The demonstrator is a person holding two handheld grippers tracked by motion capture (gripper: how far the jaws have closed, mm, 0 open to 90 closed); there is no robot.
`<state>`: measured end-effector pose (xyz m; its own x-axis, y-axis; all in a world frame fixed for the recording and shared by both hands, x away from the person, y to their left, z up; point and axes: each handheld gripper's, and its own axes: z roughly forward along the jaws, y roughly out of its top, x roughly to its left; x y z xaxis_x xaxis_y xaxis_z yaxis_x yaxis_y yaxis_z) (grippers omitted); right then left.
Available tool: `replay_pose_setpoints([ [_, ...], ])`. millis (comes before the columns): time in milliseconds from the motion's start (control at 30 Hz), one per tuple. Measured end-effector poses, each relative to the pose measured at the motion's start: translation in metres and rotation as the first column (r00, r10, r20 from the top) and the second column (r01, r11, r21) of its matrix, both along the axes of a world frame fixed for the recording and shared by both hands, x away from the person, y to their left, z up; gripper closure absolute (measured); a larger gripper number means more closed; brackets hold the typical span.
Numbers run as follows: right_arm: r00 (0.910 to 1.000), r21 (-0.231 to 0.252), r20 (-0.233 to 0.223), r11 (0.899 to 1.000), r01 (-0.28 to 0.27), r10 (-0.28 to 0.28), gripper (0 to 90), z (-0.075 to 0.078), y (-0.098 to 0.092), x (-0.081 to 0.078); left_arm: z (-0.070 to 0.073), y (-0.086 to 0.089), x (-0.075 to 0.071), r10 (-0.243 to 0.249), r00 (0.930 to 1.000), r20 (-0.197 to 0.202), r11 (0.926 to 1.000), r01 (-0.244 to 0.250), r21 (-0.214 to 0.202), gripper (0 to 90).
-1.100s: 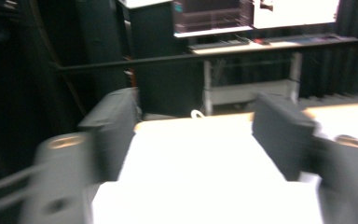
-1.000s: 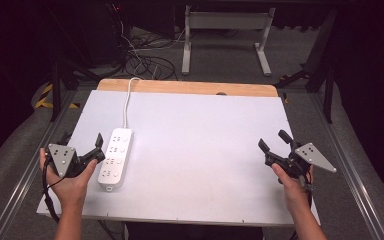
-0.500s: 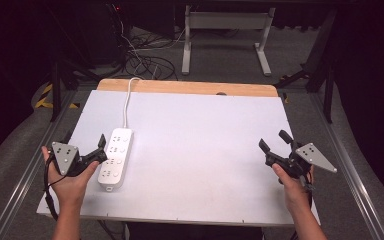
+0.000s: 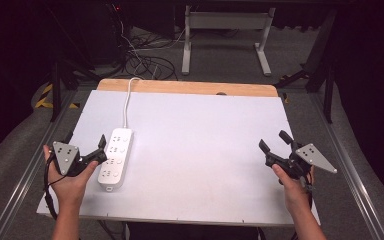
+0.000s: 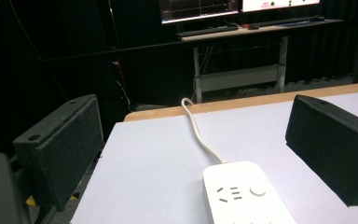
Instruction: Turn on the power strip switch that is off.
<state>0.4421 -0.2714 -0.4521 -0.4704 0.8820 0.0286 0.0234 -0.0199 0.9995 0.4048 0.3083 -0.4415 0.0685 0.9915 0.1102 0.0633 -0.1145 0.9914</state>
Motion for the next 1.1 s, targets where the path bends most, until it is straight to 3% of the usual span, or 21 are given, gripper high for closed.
replay_pose_setpoints([
  [267, 1.0, -0.003, 0.001, 1.0, -0.001, 0.001, 19.6, 0.0005, 0.0013, -0.0012, -0.0001, 0.0034, -0.001, 0.004, 1.0, 0.001, 0.9998, -0.004, -0.017, 5.2],
  [1100, 0.9999, -0.004, 0.002, 1.0, 0.011, -0.011, 19.7, 0.0001, -0.0033, -0.0033, -0.0007, -0.0002, 0.004, -0.012, 0.9999, -0.002, 0.9999, 0.012, -0.009, 7.2],
])
